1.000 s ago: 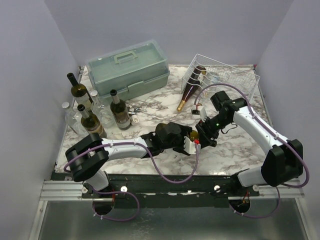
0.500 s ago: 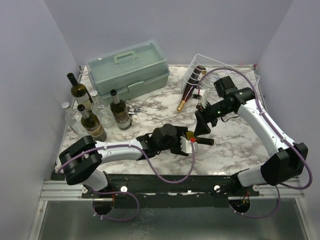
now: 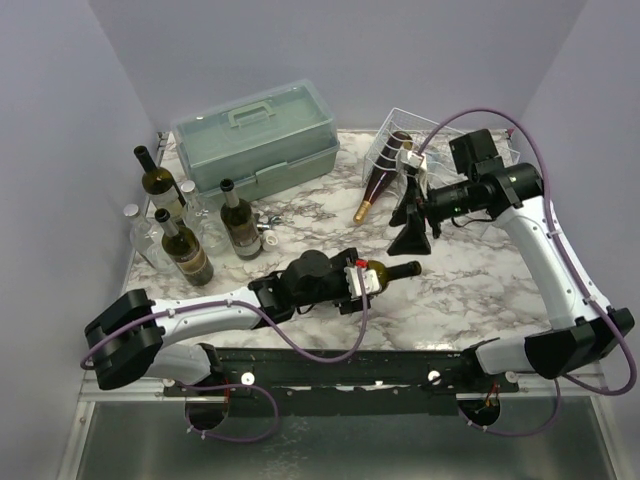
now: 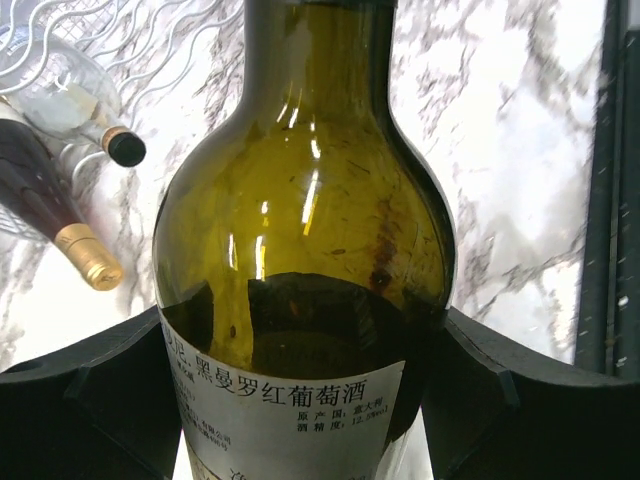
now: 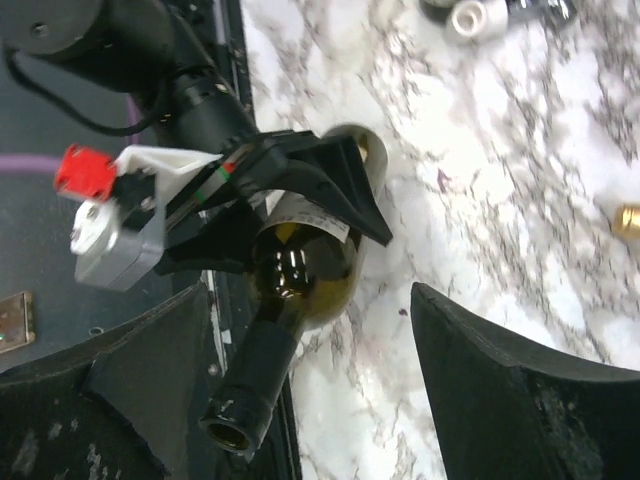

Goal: Take the wine bottle off the wine rack
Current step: Place the wine bottle at the center of the board.

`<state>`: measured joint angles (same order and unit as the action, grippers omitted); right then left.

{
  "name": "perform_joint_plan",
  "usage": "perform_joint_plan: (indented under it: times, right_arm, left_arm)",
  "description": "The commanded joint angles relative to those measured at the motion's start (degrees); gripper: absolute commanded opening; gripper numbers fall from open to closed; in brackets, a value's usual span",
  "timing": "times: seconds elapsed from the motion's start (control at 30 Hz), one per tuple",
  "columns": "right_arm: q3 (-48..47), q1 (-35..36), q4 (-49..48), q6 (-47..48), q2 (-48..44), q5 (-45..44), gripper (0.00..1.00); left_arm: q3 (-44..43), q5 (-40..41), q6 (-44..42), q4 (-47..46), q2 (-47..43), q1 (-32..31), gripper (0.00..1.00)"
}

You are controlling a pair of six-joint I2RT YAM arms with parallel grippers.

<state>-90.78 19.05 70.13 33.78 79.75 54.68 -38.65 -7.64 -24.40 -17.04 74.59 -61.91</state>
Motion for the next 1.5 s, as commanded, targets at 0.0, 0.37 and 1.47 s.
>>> perform_joint_plan:
  times: [0.0, 0.37, 1.47]
  right_arm:
    - [2.4, -0.2, -2.4, 7.0, -5.6, 9.6, 0.88]
    - [6.0, -0.2, -10.0, 16.7, -14.0, 18.9, 1.0]
    - [21.3, -0.1, -26.7, 1.0, -14.8, 23.1, 0.75]
  left_arm:
    - [0.2, -3.8, 11.6, -8.5, -4.2, -0.1, 0.0]
    - [3.4, -4.6, 24.1, -15.1, -6.8, -0.1, 0.0]
    - [9.9, -4.5, 31.6, -26.8, -9.2, -0.1, 0.0]
